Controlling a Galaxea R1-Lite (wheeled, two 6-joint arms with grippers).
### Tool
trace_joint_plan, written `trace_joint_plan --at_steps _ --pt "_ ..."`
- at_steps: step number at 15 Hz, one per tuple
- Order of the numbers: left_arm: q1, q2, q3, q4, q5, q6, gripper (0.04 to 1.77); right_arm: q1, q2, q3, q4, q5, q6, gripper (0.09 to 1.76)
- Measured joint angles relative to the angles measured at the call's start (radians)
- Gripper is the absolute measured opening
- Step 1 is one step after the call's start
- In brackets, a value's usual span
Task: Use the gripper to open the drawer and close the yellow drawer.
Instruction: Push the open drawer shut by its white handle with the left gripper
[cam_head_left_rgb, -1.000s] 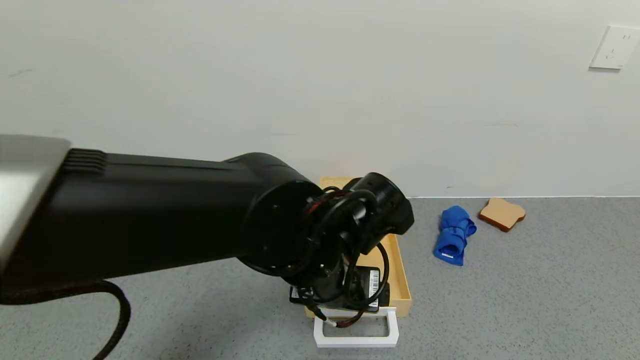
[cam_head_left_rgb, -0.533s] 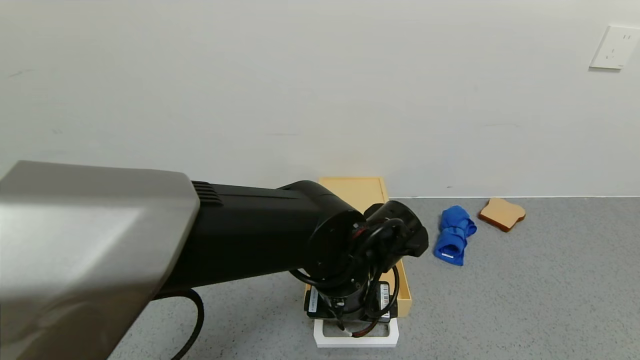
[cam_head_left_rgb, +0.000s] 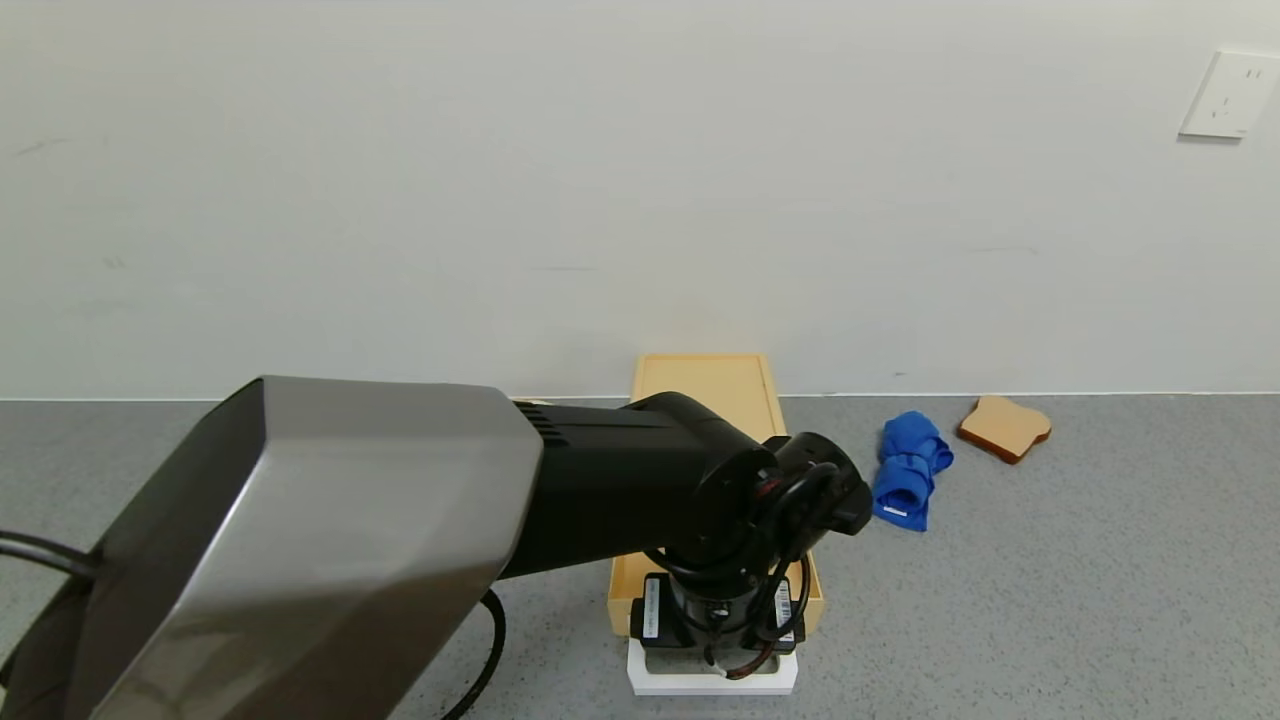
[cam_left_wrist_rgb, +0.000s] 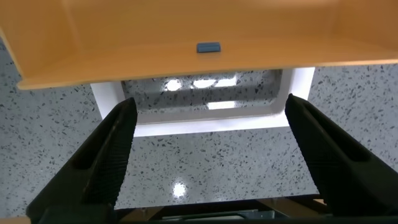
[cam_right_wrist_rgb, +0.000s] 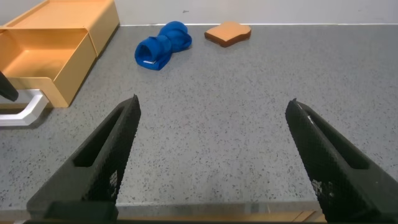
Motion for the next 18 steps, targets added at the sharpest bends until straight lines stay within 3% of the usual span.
trace_joint_plan --at_steps 3,6,18 --pt "0.002 0.019 -0.011 0.0 0.007 -0.01 1.72 0.0 0.0 0.0 0.0 0.0 0.0 1.71" --pt "0.004 0.037 -0.022 -0.001 0.05 -0.016 1.72 0.0 0.0 0.0 0.0 0.0 0.0 1.71" --pt "0.033 0.064 -0.084 0.0 0.076 -0.015 1.72 0.0 0.0 0.0 0.0 0.0 0.0 1.71"
